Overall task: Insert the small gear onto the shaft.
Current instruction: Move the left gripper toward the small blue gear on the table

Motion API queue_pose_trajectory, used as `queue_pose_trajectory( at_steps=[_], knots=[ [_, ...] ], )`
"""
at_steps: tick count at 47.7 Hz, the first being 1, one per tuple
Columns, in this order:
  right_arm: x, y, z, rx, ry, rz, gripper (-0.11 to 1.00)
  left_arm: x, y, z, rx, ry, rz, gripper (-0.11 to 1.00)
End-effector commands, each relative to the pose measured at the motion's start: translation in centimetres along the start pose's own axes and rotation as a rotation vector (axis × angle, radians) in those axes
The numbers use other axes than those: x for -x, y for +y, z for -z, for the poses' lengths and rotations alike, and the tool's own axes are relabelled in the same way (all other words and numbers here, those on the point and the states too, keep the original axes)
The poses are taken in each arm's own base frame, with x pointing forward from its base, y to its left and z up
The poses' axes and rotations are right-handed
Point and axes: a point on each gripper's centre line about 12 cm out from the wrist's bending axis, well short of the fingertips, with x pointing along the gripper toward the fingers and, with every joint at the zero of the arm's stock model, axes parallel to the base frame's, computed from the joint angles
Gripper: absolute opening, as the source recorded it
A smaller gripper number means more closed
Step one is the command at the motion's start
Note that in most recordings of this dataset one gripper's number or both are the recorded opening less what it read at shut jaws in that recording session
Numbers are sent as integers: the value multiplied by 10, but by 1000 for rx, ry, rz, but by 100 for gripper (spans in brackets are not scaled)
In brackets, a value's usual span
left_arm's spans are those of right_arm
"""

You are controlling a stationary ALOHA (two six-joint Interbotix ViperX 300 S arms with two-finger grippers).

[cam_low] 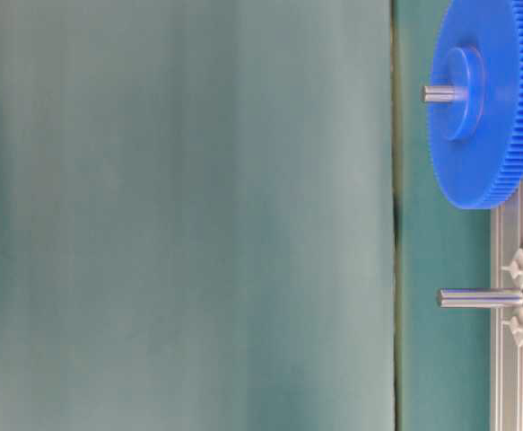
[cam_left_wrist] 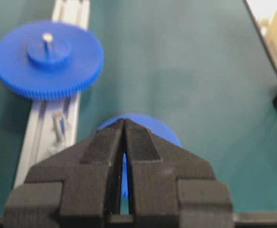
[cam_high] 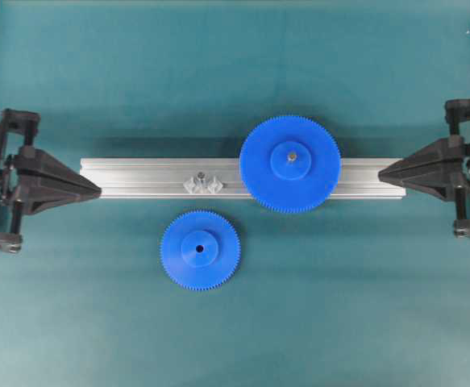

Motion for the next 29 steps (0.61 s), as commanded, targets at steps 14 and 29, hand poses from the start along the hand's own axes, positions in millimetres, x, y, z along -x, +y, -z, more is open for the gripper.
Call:
queue_pose_trajectory(
  at_steps=[14, 29],
  knots=[
    [-5, -3, -1, -19, 72, 22, 3, -36, -11, -13, -15, 165, 15, 0],
    [-4, -8, 6, -28, 128, 44, 3, -65, -16, -8, 56, 243, 12, 0]
  ],
)
